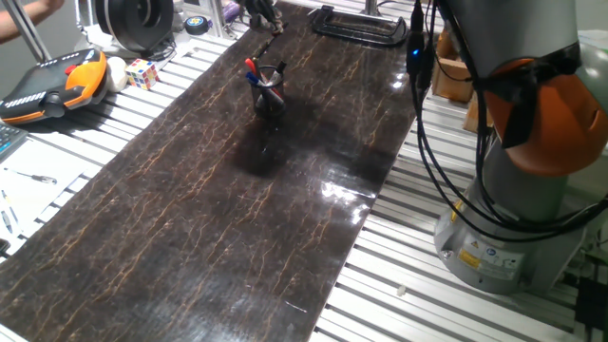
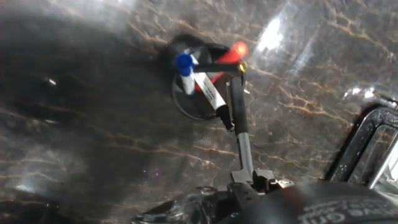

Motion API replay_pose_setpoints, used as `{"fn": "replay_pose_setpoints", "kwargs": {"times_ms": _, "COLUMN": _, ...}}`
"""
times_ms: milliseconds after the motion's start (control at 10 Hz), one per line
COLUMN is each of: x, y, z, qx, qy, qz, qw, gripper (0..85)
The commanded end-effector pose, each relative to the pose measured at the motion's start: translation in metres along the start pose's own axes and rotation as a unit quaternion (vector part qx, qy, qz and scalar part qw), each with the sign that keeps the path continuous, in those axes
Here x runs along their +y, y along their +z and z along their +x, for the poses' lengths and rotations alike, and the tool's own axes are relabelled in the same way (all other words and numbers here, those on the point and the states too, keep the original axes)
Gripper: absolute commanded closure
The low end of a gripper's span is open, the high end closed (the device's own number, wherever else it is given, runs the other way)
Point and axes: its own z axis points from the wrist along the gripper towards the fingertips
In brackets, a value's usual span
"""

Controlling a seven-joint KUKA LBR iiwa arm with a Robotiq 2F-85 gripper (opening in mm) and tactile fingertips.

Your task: Put the pen into the pen holder

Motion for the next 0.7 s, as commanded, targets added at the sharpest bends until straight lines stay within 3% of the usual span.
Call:
{"fn": "replay_pose_setpoints", "kwargs": {"times_ms": 0, "x": 0.000, "y": 0.003, "z": 0.000, "qx": 0.002, "qy": 0.000, "qz": -0.001, "qw": 1.000, "gripper": 84.3}}
{"fn": "replay_pose_setpoints", "kwargs": {"times_ms": 600, "x": 0.003, "y": 0.017, "z": -0.004, "qx": 0.005, "qy": -0.002, "qz": -0.012, "qw": 1.000, "gripper": 84.3}}
